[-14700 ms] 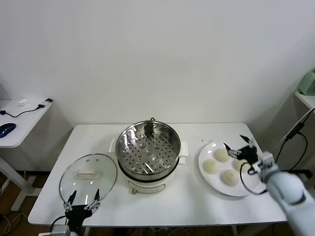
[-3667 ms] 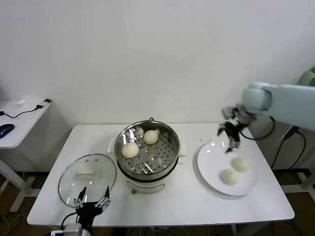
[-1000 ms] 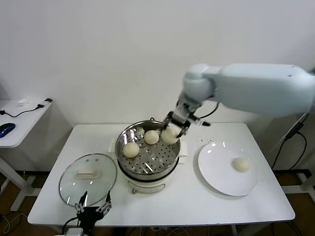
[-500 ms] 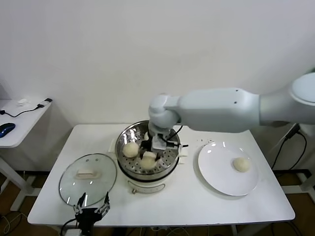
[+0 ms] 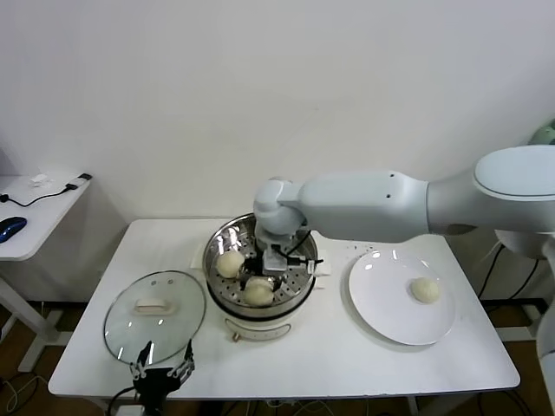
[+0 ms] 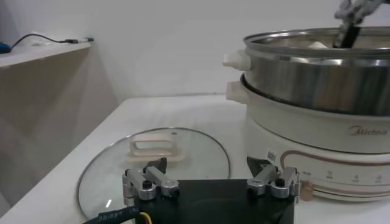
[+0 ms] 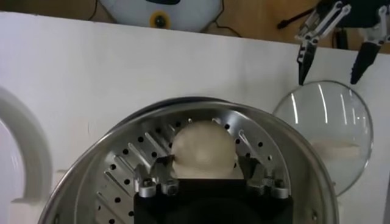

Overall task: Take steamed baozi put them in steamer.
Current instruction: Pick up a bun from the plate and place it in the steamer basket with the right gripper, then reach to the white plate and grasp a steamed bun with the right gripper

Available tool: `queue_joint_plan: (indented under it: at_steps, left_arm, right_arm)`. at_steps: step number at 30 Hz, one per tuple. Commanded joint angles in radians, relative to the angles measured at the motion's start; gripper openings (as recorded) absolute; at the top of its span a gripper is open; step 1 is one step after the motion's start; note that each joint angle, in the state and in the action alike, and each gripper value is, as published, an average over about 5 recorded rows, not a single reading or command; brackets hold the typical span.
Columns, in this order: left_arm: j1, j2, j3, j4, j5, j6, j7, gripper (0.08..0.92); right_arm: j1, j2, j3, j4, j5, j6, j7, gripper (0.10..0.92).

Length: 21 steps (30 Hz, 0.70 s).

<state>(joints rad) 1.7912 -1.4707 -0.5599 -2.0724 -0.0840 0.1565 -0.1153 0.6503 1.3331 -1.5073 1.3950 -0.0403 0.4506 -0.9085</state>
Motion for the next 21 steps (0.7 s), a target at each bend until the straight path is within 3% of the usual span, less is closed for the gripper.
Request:
queue_joint_plan:
  at_steps: [1, 10, 16, 21]
  left_arm:
    - [0.001, -0.001, 0.002, 0.0, 0.002, -0.001, 0.0, 0.823]
    - [0.002, 0.0, 0.009, 0.002, 0.008, -0.01, -0.001, 0.823]
    - [-0.004, 0.001, 0.01, -0.001, 0.006, -0.01, 0.001, 0.823]
    - [-0.015, 0.006, 0.004, 0.0, -0.004, -0.009, 0.002, 0.823]
  right_arm:
    - [-0.001, 0.003, 0.028, -0.038, 0.037, 0.038, -0.004, 0.811]
    - [0.169, -0.148, 0.035, -0.138, 0.288, 0.088, -0.137, 0.823]
    - [0.31, -0.348, -0.142, -0.251, 0.532, -0.257, -0.113, 0.823]
    - [0.32, -0.535, -0.28, -0.237, 0.556, -0.424, -0.162, 0.823]
